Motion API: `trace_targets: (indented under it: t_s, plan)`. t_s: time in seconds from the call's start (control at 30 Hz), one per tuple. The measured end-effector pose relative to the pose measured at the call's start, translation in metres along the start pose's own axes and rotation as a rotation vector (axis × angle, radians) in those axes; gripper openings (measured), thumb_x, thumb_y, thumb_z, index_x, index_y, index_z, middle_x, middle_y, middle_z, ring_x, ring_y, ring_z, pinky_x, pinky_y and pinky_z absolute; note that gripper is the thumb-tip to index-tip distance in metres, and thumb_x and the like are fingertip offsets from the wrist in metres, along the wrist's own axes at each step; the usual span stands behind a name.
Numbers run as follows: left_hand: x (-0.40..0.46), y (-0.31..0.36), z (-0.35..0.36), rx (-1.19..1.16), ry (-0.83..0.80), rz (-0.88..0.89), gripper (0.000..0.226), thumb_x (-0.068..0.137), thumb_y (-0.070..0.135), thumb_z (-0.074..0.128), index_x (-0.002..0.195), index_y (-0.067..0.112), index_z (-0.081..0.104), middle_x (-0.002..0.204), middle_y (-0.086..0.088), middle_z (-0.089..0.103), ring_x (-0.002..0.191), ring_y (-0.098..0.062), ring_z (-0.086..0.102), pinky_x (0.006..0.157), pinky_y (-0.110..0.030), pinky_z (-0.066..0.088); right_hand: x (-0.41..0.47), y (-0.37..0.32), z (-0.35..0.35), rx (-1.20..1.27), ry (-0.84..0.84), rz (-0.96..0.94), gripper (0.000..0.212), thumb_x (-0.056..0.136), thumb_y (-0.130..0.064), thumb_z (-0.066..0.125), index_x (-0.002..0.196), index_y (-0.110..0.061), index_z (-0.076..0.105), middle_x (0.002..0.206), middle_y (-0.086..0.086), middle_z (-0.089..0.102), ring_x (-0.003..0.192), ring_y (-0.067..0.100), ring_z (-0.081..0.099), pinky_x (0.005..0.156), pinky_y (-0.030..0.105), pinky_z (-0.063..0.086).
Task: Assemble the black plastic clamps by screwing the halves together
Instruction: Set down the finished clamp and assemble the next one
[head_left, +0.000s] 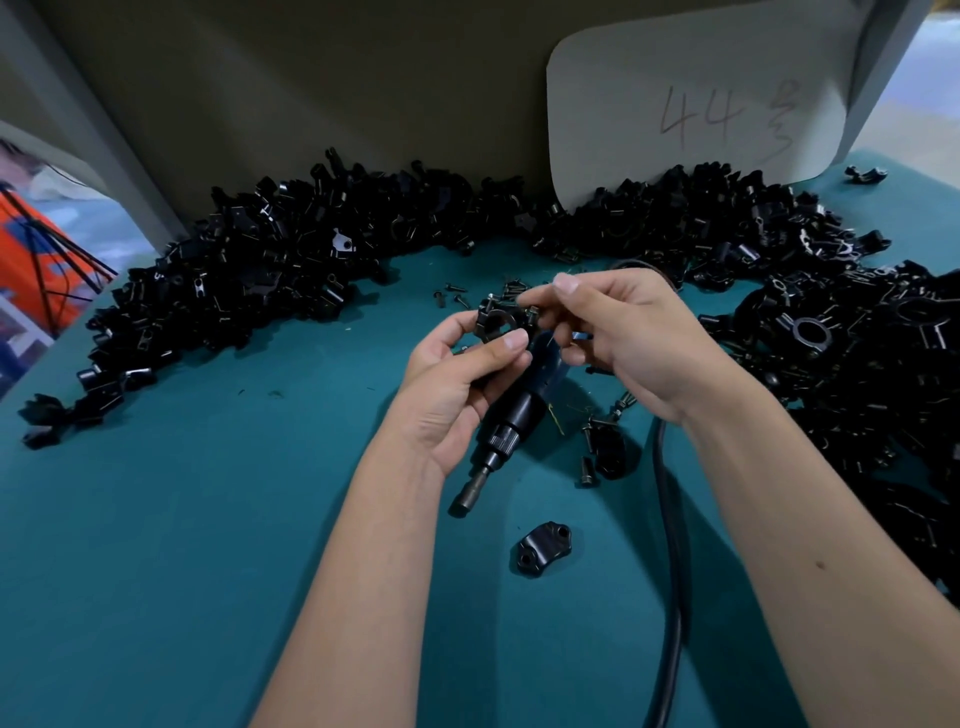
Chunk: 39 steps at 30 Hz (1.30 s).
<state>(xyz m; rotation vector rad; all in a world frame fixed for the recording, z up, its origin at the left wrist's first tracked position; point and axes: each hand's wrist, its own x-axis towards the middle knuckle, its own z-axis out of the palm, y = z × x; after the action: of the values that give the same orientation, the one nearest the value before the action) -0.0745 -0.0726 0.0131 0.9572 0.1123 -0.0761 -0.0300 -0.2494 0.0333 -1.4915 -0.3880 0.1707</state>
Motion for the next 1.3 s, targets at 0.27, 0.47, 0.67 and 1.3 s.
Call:
trace_targets:
  t_s: [0.27,0.47,0.67,1.3]
  plan:
    - [0.000,-0.003,0.002,-0.057,-0.066,-0.027,0.040,0.070,0.001,0.080,0.107,0.006,0.065,0.092,-0.008,0.076,0.075,-0.013,0.073,0.068,-0.018,0.059,0.002,0.003,0.007,-0.087,0.152,-0.080,0.022,0.087,-0.019,0.084,0.071,-0.013,0.069,0.054,-0.009,0.056,0.042,0.002,0.041,0.041,0.016,0.033]
    - [-0.002,-0.001,0.002,-0.194,-0.103,-0.039,0.050,0.074,0.002,0.077,0.121,0.005,0.060,0.095,-0.010,0.075,0.071,-0.013,0.069,0.064,-0.016,0.058,-0.001,0.002,0.011,0.233,-0.056,-0.051,0.014,0.098,-0.009,0.067,0.098,-0.011,0.082,0.075,0.002,0.065,0.055,0.006,0.048,0.052,0.018,0.044]
    - [-0.006,-0.003,0.002,-0.126,-0.083,-0.010,0.044,0.074,0.000,0.074,0.116,0.006,0.060,0.083,-0.003,0.073,0.069,-0.011,0.071,0.064,-0.015,0.058,0.001,0.005,0.026,0.188,0.092,-0.017,0.022,0.079,-0.019,0.083,0.075,-0.009,0.064,0.066,0.000,0.063,0.053,0.014,0.049,0.050,0.022,0.045]
    - [-0.006,-0.001,0.001,-0.057,-0.059,0.006,0.046,0.072,0.003,0.076,0.116,0.006,0.062,0.087,-0.005,0.070,0.074,-0.013,0.068,0.065,-0.015,0.058,0.001,0.004,0.025,0.070,0.159,-0.075,0.018,0.079,-0.018,0.089,0.070,-0.018,0.073,0.068,-0.001,0.069,0.061,0.008,0.061,0.055,0.018,0.045]
